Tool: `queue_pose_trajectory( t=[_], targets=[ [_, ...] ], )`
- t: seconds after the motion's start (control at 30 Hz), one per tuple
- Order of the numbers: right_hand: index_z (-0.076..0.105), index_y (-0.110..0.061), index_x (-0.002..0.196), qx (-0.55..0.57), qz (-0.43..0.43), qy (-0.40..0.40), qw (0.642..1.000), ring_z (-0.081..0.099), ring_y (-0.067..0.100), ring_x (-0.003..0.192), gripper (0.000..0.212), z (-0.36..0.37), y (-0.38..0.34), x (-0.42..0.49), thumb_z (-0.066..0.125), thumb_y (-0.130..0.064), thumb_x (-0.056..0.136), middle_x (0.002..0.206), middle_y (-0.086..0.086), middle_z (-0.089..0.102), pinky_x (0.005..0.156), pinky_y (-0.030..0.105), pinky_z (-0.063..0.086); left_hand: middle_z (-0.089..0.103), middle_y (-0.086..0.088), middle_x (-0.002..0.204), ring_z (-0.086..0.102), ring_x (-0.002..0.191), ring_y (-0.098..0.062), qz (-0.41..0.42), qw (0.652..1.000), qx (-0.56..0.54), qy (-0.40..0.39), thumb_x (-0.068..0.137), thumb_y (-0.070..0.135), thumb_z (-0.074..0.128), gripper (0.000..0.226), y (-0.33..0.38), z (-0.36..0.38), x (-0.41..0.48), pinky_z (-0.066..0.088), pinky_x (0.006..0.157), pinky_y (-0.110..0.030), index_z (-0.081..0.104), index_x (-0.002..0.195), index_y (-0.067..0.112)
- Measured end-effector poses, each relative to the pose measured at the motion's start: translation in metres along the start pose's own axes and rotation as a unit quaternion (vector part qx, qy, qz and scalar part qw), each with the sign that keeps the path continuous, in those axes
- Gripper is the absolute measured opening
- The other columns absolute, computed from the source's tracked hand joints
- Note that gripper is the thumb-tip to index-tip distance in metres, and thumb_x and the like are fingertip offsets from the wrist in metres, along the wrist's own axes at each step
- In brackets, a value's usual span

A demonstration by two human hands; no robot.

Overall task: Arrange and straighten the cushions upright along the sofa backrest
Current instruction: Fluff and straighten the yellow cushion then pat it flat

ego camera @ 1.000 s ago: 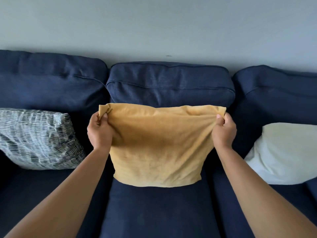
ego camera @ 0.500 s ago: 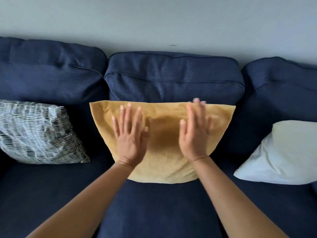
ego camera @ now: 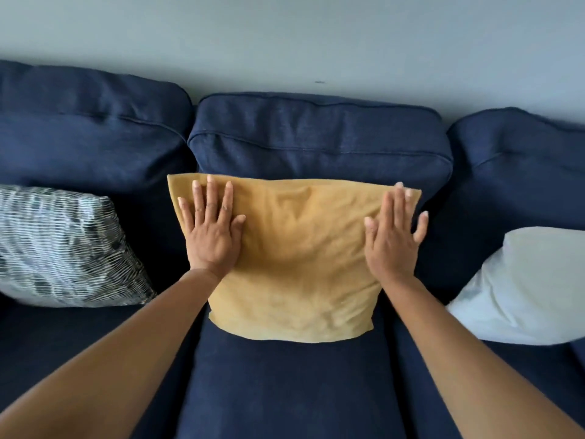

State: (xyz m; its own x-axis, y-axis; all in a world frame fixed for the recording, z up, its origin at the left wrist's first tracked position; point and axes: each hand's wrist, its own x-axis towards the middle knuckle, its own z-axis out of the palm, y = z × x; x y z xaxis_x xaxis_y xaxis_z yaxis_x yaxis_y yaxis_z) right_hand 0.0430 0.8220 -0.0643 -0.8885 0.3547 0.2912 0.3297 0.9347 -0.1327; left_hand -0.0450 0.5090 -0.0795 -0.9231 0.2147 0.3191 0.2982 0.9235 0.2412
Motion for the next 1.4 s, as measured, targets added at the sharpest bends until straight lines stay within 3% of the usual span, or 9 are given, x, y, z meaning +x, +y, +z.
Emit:
queue_pose_trajectory(
  t=[0.2, 0.37, 0.47, 0.57, 0.63, 0.93, 1.1, 1.23, 1.4],
  targets=[
    [0.014, -0.017, 0.158, -0.034, -0.282, -0.026, 0.959, 0.008, 0.018, 0.153, 0.065, 0.015, -0.065, -0.048, 0.030, -0.047, 0.103, 0.167, 0.002, 0.009, 0.121, 0.049, 0.007, 0.022, -0.011, 0.166, 0.013, 0.154, -0.034, 0.202, 0.978, 0.039, -0.022, 0.106, 0.048, 0.021, 0.063, 0.015, 0.012, -0.033, 0.004, 0.123, -0.057, 0.028, 0.158, 0.014],
    [-0.006, -0.017, 0.158, -0.072, -0.021, -0.089, 0.993, -0.013, 0.019, 0.152, 0.067, 0.016, 0.004, -0.020, 0.004, -0.053, 0.103, 0.166, 0.003, -0.010, 0.120, 0.054, -0.003, 0.006, -0.014, 0.169, -0.004, 0.155, -0.031, 0.015, 0.998, 0.048, -0.027, 0.103, 0.056, 0.021, 0.071, -0.034, 0.001, 0.003, -0.016, 0.121, -0.049, 0.008, 0.161, 0.018],
    [-0.009, -0.017, 0.157, 0.057, 0.127, -0.086, 0.986, -0.001, 0.027, 0.153, 0.082, 0.007, 0.018, -0.017, 0.019, -0.066, 0.097, 0.166, 0.007, -0.010, 0.115, 0.061, 0.013, -0.001, -0.018, 0.169, -0.007, 0.155, -0.034, -0.105, 0.993, -0.040, 0.024, 0.101, 0.063, 0.032, 0.082, -0.034, -0.009, 0.008, -0.018, 0.120, -0.046, 0.002, 0.162, 0.017],
    [-0.017, -0.030, 0.155, 0.294, 0.249, -0.085, 0.919, 0.032, 0.031, 0.144, 0.094, -0.002, 0.009, -0.020, 0.042, -0.068, 0.092, 0.166, 0.007, 0.001, 0.100, 0.046, 0.039, 0.004, -0.020, 0.168, 0.009, 0.154, -0.039, -0.300, 0.921, -0.239, 0.067, 0.099, 0.062, 0.041, 0.086, -0.017, -0.015, 0.000, 0.012, 0.122, -0.052, -0.001, 0.162, 0.022],
    [-0.016, -0.034, 0.154, 0.364, 0.258, -0.075, 0.892, 0.050, 0.029, 0.131, 0.087, -0.010, -0.005, -0.025, 0.045, -0.058, 0.096, 0.163, 0.006, 0.022, 0.087, 0.033, 0.045, 0.025, -0.012, 0.165, 0.038, 0.143, -0.037, -0.382, 0.858, -0.339, 0.058, 0.103, 0.055, 0.038, 0.073, -0.001, -0.017, -0.009, 0.033, 0.106, -0.039, -0.003, 0.161, 0.036],
    [0.011, -0.024, 0.157, 0.339, 0.229, 0.078, 0.909, 0.060, 0.025, 0.115, 0.059, -0.024, -0.016, -0.046, 0.038, -0.032, 0.105, 0.147, 0.003, 0.048, 0.078, 0.026, 0.042, 0.054, 0.013, 0.147, 0.046, 0.111, 0.003, -0.328, 0.873, -0.346, 0.107, 0.109, 0.034, 0.033, 0.051, 0.020, -0.038, 0.005, 0.031, 0.093, -0.013, 0.020, 0.154, 0.055],
    [0.014, -0.019, 0.157, 0.338, 0.250, 0.053, 0.906, 0.055, 0.030, 0.118, 0.060, -0.012, -0.005, -0.052, 0.041, -0.026, 0.104, 0.140, 0.010, 0.049, 0.088, 0.032, 0.041, 0.049, -0.007, 0.152, 0.053, 0.127, -0.025, -0.321, 0.877, -0.356, 0.036, 0.109, 0.036, 0.035, 0.060, 0.022, -0.028, -0.001, 0.037, 0.098, -0.031, 0.005, 0.161, 0.041],
    [0.013, -0.011, 0.157, 0.191, 0.229, 0.093, 0.950, 0.044, 0.036, 0.130, 0.067, -0.016, -0.009, -0.039, 0.045, -0.032, 0.102, 0.150, 0.020, 0.036, 0.100, 0.052, 0.031, 0.010, -0.020, 0.168, 0.008, 0.155, -0.035, -0.192, 0.956, -0.201, 0.097, 0.106, 0.036, 0.044, 0.071, 0.023, -0.028, -0.016, 0.005, 0.124, -0.056, 0.007, 0.162, 0.013],
    [0.016, -0.016, 0.158, 0.060, -0.046, 0.077, 0.994, 0.011, 0.023, 0.153, 0.066, -0.021, -0.057, -0.041, 0.037, -0.044, 0.102, 0.166, 0.009, 0.013, 0.116, 0.048, 0.013, 0.012, -0.011, 0.168, 0.007, 0.155, -0.036, 0.227, 0.973, -0.016, 0.029, 0.105, 0.044, 0.035, 0.065, 0.044, -0.010, -0.035, 0.001, 0.123, -0.058, 0.019, 0.161, 0.016]
  ],
)
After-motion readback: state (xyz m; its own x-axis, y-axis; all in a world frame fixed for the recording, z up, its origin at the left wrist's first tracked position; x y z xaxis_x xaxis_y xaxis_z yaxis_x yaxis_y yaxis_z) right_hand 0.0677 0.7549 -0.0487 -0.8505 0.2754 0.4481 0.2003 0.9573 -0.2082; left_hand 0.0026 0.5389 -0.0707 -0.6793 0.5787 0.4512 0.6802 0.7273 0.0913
